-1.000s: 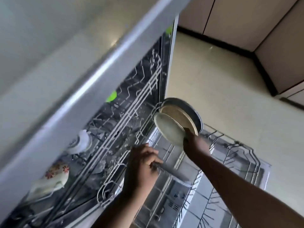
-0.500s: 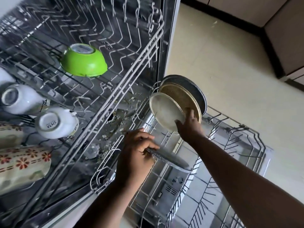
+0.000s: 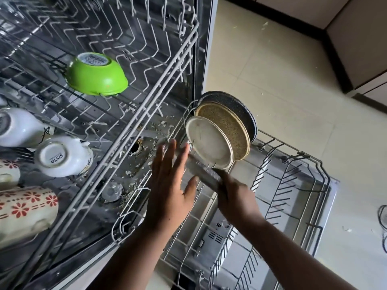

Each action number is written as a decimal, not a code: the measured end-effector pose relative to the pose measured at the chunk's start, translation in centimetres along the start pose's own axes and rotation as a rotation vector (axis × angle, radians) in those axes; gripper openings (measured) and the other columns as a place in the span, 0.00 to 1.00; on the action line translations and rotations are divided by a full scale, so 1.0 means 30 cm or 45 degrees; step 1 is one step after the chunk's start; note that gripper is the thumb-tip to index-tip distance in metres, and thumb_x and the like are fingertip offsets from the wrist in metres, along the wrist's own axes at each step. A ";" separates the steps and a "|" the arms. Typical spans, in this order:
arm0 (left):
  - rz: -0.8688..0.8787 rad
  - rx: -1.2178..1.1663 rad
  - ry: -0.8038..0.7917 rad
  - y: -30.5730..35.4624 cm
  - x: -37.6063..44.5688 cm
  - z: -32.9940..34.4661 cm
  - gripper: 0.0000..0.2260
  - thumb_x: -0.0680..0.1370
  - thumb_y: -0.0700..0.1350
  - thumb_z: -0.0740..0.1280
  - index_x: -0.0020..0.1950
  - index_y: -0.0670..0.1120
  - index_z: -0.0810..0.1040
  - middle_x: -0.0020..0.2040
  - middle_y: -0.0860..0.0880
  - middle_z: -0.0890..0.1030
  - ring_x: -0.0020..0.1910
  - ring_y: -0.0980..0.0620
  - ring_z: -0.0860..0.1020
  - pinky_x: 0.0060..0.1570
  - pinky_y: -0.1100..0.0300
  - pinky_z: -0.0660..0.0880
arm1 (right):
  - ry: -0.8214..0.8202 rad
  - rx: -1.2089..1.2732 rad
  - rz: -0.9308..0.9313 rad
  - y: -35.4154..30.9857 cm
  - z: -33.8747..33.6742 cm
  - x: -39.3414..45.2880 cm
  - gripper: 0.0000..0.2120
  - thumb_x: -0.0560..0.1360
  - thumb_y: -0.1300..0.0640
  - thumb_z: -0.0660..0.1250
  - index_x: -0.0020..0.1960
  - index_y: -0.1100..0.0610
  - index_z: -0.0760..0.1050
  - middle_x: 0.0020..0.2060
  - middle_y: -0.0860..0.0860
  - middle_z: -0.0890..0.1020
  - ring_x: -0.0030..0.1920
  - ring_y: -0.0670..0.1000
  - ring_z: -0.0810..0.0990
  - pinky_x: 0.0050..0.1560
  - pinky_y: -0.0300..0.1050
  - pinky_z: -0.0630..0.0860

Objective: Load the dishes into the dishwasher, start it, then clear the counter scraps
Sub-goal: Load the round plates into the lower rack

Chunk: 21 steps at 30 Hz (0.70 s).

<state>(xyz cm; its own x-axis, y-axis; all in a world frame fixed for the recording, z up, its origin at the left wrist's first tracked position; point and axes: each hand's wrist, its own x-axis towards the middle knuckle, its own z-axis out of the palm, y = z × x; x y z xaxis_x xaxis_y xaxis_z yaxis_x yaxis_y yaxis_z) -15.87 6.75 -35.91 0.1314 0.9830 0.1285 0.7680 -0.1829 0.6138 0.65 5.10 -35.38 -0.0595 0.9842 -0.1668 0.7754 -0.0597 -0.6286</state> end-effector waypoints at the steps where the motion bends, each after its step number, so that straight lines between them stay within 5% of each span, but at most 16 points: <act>1: -0.049 0.042 -0.038 -0.008 -0.009 0.009 0.32 0.76 0.51 0.62 0.77 0.48 0.55 0.78 0.43 0.56 0.78 0.42 0.50 0.75 0.45 0.51 | 0.007 0.026 0.077 0.016 0.000 0.034 0.19 0.80 0.61 0.60 0.69 0.47 0.70 0.44 0.58 0.84 0.39 0.61 0.82 0.37 0.43 0.69; 7: -0.260 0.127 -0.270 -0.048 -0.094 0.046 0.36 0.75 0.57 0.57 0.78 0.48 0.45 0.78 0.42 0.51 0.77 0.39 0.51 0.73 0.39 0.53 | 0.009 0.055 0.231 0.074 0.010 0.193 0.15 0.80 0.59 0.59 0.67 0.55 0.71 0.45 0.61 0.82 0.44 0.62 0.81 0.38 0.44 0.68; 16: -0.391 0.142 -0.421 -0.044 -0.140 0.068 0.37 0.79 0.53 0.63 0.78 0.49 0.41 0.76 0.48 0.38 0.74 0.50 0.36 0.73 0.53 0.35 | -0.043 0.065 0.202 0.125 0.068 0.270 0.16 0.80 0.60 0.60 0.66 0.61 0.69 0.43 0.62 0.81 0.43 0.62 0.80 0.39 0.47 0.71; 21: -0.424 0.169 -0.485 -0.046 -0.147 0.070 0.36 0.80 0.55 0.60 0.74 0.53 0.34 0.74 0.49 0.33 0.75 0.49 0.35 0.74 0.53 0.35 | -0.077 -0.024 0.259 0.144 0.060 0.267 0.17 0.81 0.54 0.60 0.68 0.59 0.67 0.45 0.61 0.82 0.45 0.61 0.80 0.38 0.45 0.69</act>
<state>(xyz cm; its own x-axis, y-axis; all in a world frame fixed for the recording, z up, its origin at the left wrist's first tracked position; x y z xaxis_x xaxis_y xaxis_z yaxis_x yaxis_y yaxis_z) -16.19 2.70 -38.95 0.0667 0.9288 -0.3645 0.8766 0.1200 0.4661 2.39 12.44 -40.80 0.0624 0.9404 -0.3342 0.7867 -0.2524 -0.5634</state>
